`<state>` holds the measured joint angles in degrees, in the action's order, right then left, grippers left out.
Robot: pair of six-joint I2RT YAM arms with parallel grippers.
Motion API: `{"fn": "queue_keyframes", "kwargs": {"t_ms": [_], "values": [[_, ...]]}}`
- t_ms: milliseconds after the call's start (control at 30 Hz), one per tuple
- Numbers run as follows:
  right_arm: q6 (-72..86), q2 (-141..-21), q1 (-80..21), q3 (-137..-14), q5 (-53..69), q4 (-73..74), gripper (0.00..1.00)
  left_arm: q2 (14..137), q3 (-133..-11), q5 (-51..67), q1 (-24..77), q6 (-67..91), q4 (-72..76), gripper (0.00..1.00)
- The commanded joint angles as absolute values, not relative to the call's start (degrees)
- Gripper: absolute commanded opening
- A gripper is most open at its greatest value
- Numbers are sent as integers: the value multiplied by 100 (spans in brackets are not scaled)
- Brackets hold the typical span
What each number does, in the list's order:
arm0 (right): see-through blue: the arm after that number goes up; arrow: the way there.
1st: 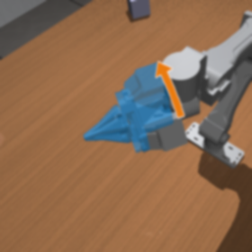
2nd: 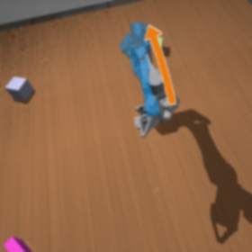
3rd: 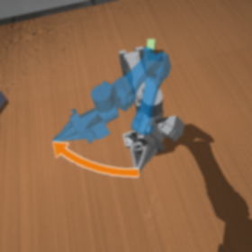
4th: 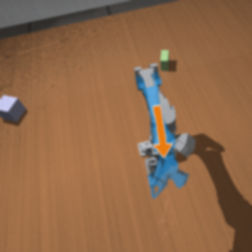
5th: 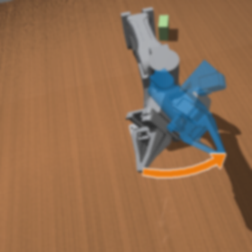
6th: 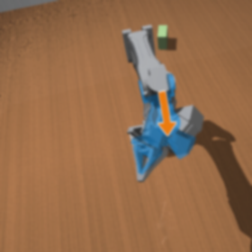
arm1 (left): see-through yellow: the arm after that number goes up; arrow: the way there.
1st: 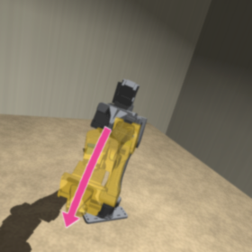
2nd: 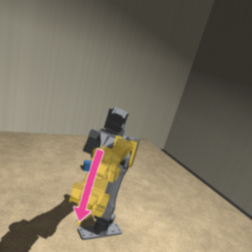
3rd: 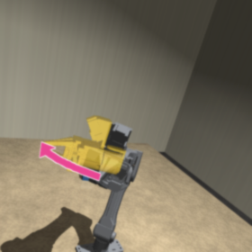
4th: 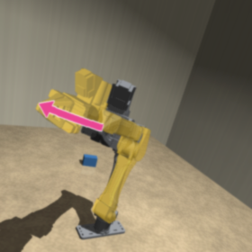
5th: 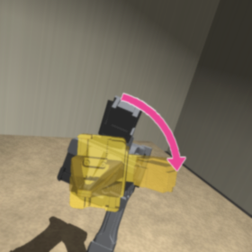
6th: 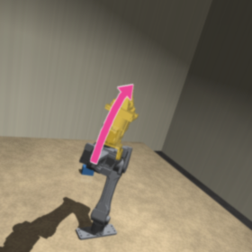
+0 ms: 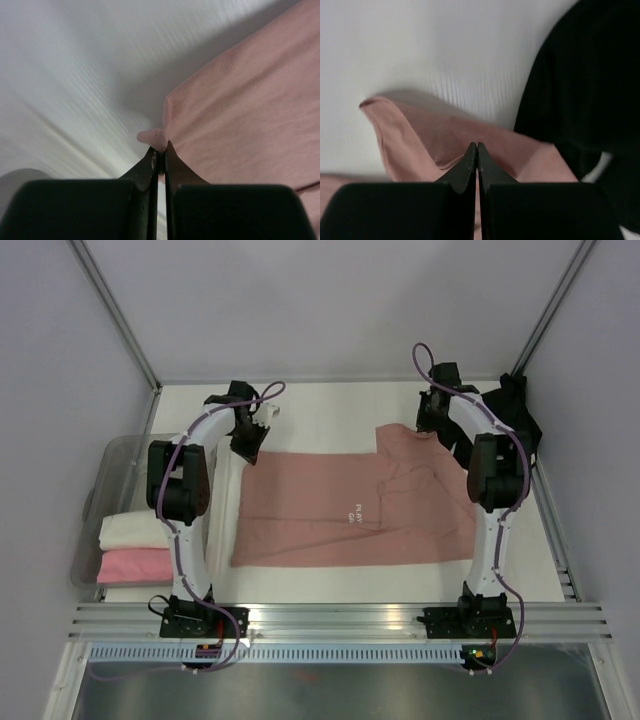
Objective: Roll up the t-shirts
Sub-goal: Fold the tshirt
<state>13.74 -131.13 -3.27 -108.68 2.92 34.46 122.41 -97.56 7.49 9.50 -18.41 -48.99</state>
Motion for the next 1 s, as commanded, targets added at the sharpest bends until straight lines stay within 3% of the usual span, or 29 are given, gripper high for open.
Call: {"fn": "queue_keyframes", "kwargs": {"t_ms": [0,133,500,733,967], "values": [[1424,-11788,-343,-10119,299,3086,0,11497,-9389,879,940,-2320,-4746,2],[1389,-10716,-334,-8732,194,2971,0,11040,-8948,844,940,-2601,-4746,2],[1213,-8096,-229,-6427,-387,3735,0,9985,-7911,1028,940,-3102,-4746,2],[1397,-6883,-229,-5705,-553,4280,0,9581,-7533,1125,949,-3304,-4702,2],[1782,-6697,-220,-5678,-527,4780,0,8948,-6505,1371,1028,-3717,-4413,3]]}}
